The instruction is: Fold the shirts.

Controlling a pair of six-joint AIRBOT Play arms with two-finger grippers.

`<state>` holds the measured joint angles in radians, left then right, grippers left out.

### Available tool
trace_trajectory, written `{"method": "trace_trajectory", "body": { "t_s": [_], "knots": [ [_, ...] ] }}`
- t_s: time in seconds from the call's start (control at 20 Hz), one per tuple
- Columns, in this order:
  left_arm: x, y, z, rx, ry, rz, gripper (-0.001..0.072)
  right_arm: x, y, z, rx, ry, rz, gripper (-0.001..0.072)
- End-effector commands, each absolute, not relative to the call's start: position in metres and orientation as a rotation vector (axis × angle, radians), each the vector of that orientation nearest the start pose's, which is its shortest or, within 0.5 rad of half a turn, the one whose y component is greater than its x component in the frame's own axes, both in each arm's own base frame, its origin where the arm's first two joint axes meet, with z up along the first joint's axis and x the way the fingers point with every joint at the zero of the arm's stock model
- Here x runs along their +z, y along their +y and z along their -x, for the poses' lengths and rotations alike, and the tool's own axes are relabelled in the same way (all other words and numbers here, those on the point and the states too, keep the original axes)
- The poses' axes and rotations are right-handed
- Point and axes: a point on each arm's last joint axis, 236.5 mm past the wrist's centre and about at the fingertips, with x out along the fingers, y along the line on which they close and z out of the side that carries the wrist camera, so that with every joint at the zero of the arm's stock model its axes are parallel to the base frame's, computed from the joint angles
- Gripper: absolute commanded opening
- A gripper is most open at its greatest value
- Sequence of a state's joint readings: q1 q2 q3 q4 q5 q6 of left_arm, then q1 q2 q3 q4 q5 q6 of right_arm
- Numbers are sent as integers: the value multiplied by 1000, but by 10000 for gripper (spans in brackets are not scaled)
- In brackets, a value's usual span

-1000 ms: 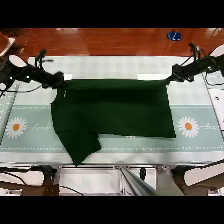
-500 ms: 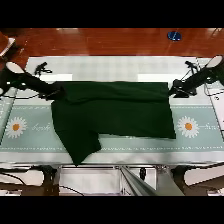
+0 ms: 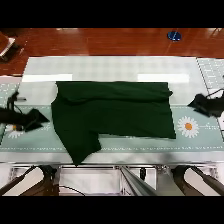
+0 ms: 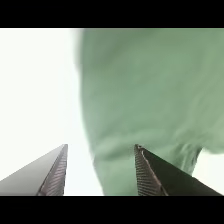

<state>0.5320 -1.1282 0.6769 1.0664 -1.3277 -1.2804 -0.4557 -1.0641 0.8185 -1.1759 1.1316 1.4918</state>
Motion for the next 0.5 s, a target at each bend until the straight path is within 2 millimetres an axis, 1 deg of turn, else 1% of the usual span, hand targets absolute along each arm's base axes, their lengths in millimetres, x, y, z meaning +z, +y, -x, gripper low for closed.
{"method": "trace_trajectory", "body": {
  "t_s": [0.0,0.05,0.15,0.2,0.3,0.35,0.4,0.45],
  "knots": [
    [-88,-22,-199,-74,1543,917,508,-40,-13,-279,-68,1176,-772,405],
    [-93,-31,-196,-95,1547,921,508,-46,-7,-274,-59,1192,-793,405],
    [-104,-42,-188,-101,1576,900,508,-51,-4,-270,-59,1204,-806,405],
    [-109,-48,-188,-115,1572,886,508,-51,-3,-270,-59,1203,-808,405],
    [-112,-64,-195,-166,1525,880,507,-51,-5,-271,-64,1196,-807,405],
    [-115,-70,-198,-172,1512,877,506,-51,-13,-274,-84,1180,-784,405],
    [-118,-74,-198,-179,1511,851,504,-51,-35,-277,-156,1155,-745,405],
    [-119,-78,-198,-192,1517,825,441,-51,-64,-274,-268,1139,-732,405]
  ]
}}
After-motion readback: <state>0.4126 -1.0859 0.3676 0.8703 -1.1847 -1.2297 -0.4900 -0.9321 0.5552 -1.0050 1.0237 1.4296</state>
